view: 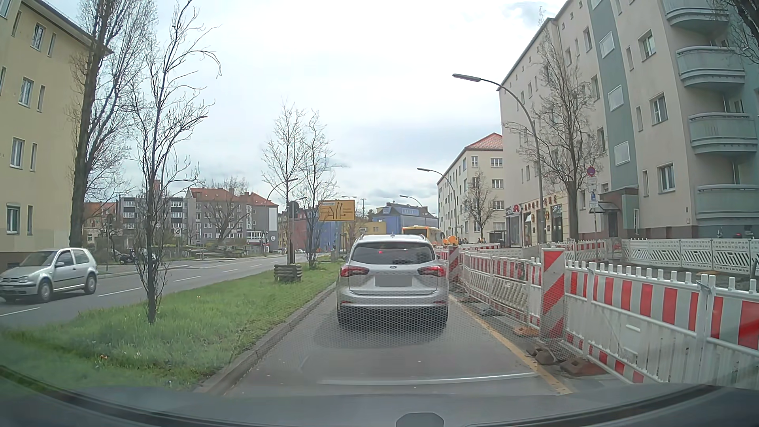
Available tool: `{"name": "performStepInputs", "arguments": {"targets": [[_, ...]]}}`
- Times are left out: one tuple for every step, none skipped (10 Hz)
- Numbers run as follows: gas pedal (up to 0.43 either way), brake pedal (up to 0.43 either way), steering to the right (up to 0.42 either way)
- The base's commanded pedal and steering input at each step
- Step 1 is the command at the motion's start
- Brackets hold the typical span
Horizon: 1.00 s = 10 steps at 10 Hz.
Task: Follow the waypoints while adhering to traffic rules and regulations
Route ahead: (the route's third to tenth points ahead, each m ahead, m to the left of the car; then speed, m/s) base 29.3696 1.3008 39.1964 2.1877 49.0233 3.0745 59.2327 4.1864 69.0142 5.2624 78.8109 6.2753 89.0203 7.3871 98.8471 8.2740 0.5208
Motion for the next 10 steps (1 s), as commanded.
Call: {"name": "performStepInputs", "arguments": {"targets": [[0.177,0.000,-0.013],[0.177,0.000,-0.014],[0.189,0.000,-0.013],[0.197,0.000,-0.013],[0.197,0.000,-0.013],[0.197,0.000,-0.011],[0.209,0.000,-0.008],[0.220,0.000,-0.006],[0.228,0.000,-0.006],[0.240,0.000,-0.006]]}}
